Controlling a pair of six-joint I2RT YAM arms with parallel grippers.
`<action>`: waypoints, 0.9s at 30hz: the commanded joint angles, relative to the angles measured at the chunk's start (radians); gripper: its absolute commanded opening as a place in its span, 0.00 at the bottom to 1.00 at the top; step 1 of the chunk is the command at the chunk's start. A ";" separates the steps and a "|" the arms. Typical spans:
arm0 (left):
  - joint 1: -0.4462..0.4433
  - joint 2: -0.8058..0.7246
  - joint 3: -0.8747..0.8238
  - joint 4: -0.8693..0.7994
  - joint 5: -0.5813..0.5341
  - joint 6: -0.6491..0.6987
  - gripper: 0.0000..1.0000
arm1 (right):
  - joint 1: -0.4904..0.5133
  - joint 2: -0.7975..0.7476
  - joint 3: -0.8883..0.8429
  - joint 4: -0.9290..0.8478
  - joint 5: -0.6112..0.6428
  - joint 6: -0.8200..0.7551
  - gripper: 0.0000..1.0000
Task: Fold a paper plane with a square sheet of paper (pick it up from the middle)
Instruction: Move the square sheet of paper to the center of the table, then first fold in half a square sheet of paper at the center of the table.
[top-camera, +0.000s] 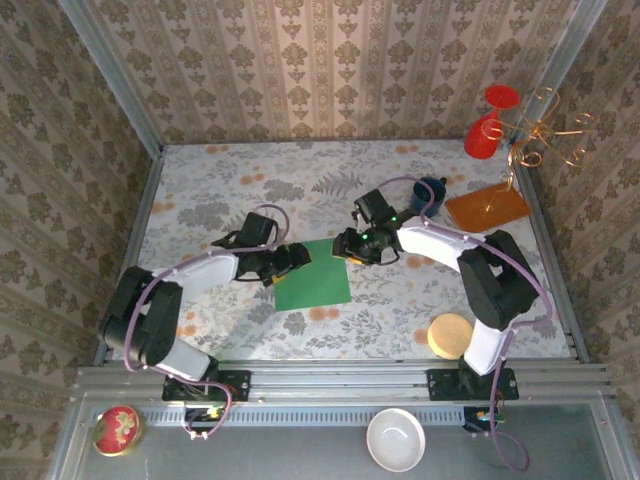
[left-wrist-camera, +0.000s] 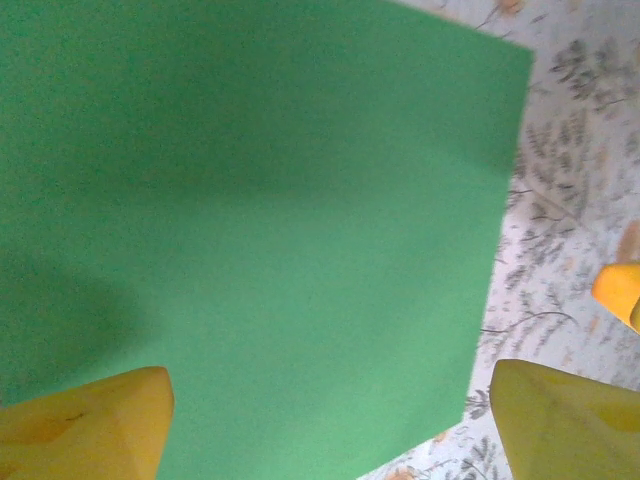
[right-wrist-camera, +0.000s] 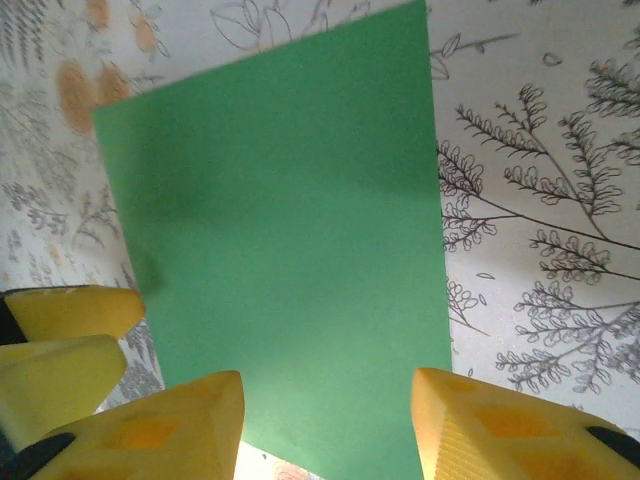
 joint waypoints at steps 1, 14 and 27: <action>-0.013 0.045 0.043 -0.007 0.027 0.021 0.84 | 0.018 0.040 0.036 -0.047 -0.060 -0.002 0.47; -0.022 0.053 0.040 -0.011 -0.027 -0.011 0.87 | 0.036 0.119 0.062 -0.052 -0.051 -0.023 0.44; -0.022 0.084 0.012 -0.001 -0.036 -0.033 0.87 | 0.038 0.156 0.052 -0.047 -0.034 -0.027 0.43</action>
